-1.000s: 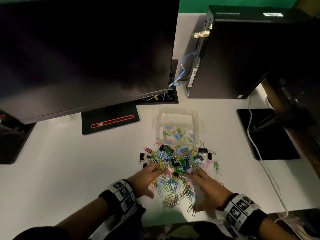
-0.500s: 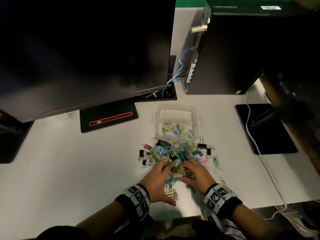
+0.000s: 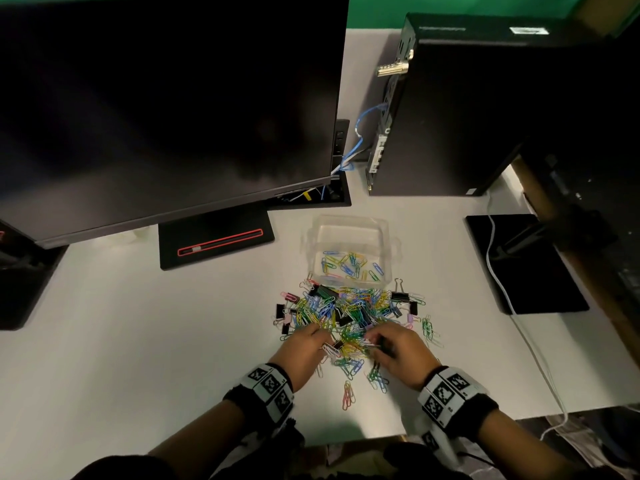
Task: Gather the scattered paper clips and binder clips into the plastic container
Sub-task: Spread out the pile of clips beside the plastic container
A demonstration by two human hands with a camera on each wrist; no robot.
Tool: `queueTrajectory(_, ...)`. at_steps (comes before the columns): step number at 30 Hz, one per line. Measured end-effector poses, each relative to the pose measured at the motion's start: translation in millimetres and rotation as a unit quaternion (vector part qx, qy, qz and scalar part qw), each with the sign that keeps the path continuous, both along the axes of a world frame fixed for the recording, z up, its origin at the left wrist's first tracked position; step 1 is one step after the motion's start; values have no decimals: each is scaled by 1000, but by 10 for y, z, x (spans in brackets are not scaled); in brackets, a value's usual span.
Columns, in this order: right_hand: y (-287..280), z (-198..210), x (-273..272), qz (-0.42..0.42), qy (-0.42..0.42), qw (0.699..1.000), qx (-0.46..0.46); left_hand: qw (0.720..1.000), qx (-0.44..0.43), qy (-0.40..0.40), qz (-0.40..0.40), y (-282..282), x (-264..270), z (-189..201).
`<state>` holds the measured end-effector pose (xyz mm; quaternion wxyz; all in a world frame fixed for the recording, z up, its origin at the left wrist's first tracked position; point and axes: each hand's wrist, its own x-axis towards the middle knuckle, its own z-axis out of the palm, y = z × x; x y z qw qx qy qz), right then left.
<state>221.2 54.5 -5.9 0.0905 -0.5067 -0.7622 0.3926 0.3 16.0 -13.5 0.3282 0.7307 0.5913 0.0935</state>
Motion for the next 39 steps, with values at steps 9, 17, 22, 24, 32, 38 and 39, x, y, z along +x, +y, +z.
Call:
queueTrajectory(9,-5,-21,-114,66,-72,995,20,983,-66,-135,109,205,-180,159)
queueTrajectory(17,156,22,-17,2,12,998,-68,948,-84,-250,177,702,-190,348)
queueTrajectory(22,414,218,-13,-9,32,993,-113,847,-175,-427,266,991,-64,435)
queueTrajectory(24,562,307,-42,-47,59,990,-116,797,-191,-483,308,1083,-20,434)
queueTrajectory(32,1123,454,-253,-137,137,979,-60,702,-268,-560,349,1363,35,436)
queueTrajectory(38,1295,370,-390,-132,85,987,-26,720,-292,-534,333,1385,-45,473)
queueTrajectory(39,1291,378,-401,-118,71,990,-18,731,-285,-528,326,1364,-57,495)
